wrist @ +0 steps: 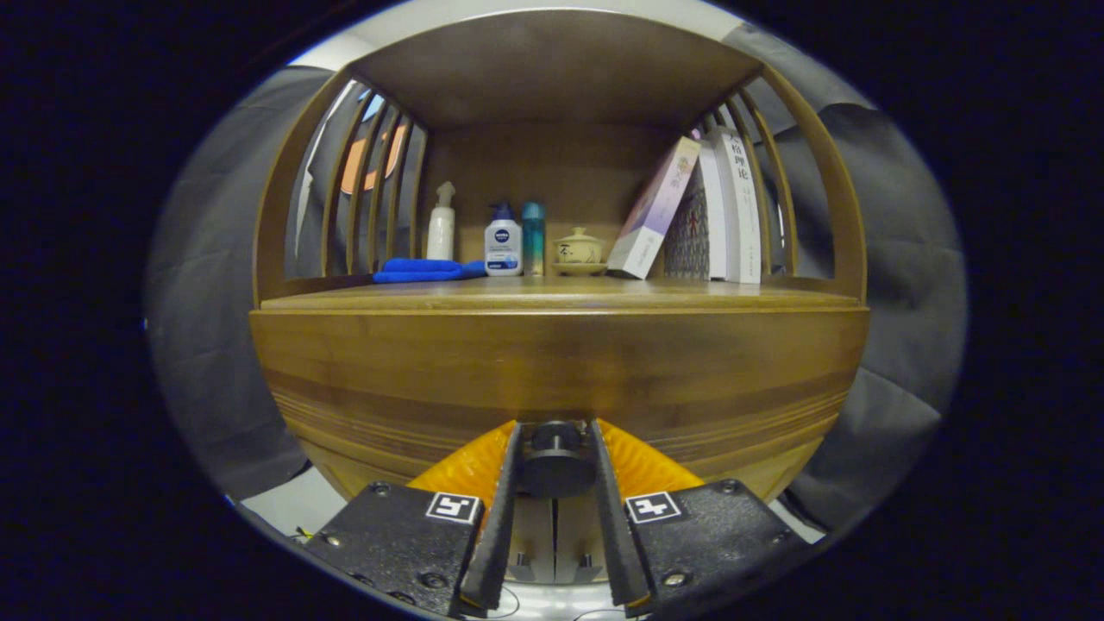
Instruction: Pull open the drawer, take out the items inside it, and place them on the countertop above the cabinet.
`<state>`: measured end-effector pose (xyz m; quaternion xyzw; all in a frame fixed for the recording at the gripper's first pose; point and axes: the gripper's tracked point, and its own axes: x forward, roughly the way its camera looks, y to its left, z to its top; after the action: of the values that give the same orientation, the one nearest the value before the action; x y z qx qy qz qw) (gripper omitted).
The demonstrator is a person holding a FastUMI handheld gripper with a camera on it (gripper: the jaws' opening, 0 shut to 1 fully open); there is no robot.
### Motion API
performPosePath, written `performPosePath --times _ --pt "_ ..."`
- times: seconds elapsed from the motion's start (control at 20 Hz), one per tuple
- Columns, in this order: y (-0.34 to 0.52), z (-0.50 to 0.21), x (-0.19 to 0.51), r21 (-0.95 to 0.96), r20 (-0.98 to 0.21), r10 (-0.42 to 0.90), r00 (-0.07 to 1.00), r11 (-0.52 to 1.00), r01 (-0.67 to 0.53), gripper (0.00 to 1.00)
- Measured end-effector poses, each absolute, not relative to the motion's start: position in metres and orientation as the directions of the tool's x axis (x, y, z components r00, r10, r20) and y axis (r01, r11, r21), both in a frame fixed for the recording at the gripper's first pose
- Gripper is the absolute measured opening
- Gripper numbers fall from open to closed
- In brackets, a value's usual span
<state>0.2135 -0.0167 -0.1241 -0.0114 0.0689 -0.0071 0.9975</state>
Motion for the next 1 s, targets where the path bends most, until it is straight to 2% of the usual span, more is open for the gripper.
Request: performPosePath --times 0.4,1.0 --pt "-0.017 -0.125 0.211 -0.037 -0.166 0.007 0.986 0.999 -0.013 0.4" --pt "-0.018 -0.13 0.155 -0.049 -0.169 0.005 0.986 0.999 -0.013 0.38"
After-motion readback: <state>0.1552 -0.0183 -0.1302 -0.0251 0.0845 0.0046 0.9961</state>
